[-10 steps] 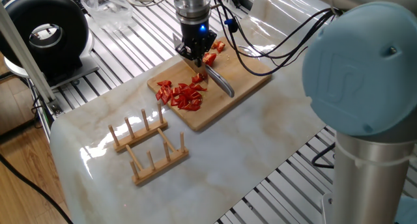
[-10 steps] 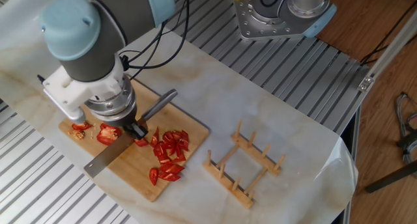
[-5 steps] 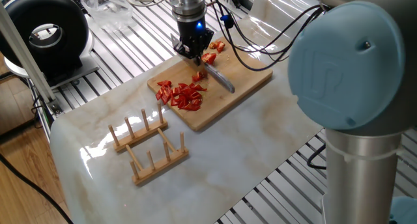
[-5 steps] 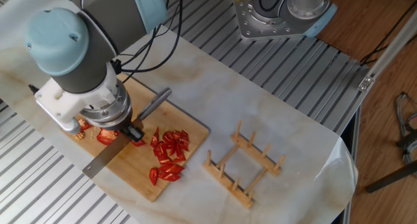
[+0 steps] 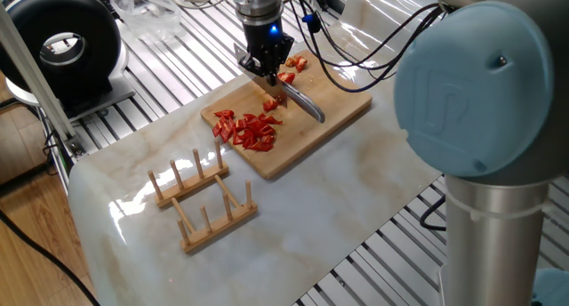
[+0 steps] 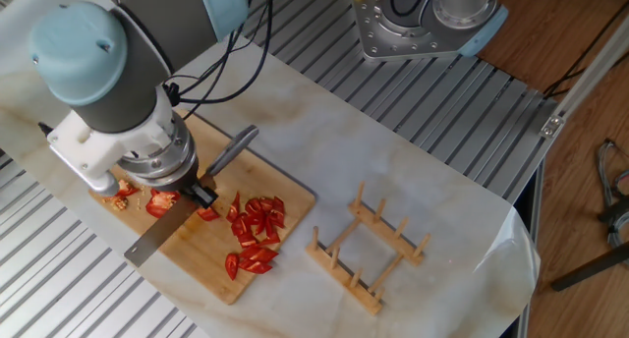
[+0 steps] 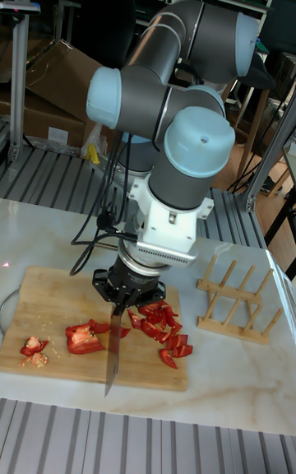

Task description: Chop the chili peppers

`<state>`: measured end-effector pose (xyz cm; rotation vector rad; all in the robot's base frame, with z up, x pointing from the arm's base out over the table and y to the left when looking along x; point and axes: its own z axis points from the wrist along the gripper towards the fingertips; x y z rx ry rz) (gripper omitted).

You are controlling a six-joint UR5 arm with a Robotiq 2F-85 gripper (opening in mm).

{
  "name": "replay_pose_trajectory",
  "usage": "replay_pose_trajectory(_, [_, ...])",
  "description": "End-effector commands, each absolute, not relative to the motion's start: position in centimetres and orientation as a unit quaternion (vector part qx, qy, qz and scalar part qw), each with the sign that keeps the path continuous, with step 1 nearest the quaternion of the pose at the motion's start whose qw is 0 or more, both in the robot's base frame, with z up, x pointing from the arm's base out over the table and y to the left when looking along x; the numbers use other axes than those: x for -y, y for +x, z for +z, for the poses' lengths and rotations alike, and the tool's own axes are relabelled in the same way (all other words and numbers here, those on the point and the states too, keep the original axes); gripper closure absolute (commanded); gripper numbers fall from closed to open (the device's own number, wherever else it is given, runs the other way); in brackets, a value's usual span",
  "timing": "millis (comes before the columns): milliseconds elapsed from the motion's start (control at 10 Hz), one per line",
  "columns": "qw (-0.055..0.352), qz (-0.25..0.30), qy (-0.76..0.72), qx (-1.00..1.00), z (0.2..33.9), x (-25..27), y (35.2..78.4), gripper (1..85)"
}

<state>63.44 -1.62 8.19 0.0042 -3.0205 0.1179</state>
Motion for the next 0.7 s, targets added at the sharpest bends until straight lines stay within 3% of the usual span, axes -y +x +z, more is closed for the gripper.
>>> replay_pose_trajectory(0, [0.064, 0.041, 0.061, 0.995, 9.1, 2.3, 62.8, 84.3])
replay_pose_trajectory(300, [0.053, 0.021, 0.078, 0.995, 9.1, 0.1, 63.4, 84.3])
replay_pose_trajectory(600, [0.061, 0.053, 0.191, 0.978, 9.3, 2.3, 63.3, 84.3])
